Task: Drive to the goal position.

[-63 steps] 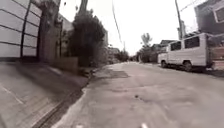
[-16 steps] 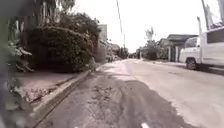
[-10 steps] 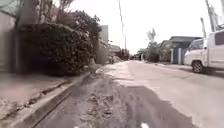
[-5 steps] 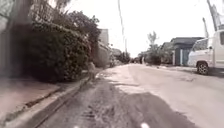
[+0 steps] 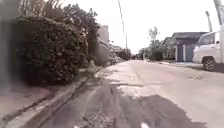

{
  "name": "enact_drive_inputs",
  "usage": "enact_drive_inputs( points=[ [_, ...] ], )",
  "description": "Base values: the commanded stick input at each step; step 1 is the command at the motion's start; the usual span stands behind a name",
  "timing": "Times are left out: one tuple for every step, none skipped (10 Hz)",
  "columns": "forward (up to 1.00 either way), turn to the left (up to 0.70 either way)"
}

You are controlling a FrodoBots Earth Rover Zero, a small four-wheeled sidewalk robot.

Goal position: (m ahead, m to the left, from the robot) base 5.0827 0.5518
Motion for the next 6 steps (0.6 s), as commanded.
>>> enact_drive_inputs(
  points=[
    [0.7, 0.0],
    [0.7, 0.0],
    [0.7, 0.0],
    [0.7, 0.0],
    [0.7, 0.0],
    [0.7, 0.0]
  ],
)
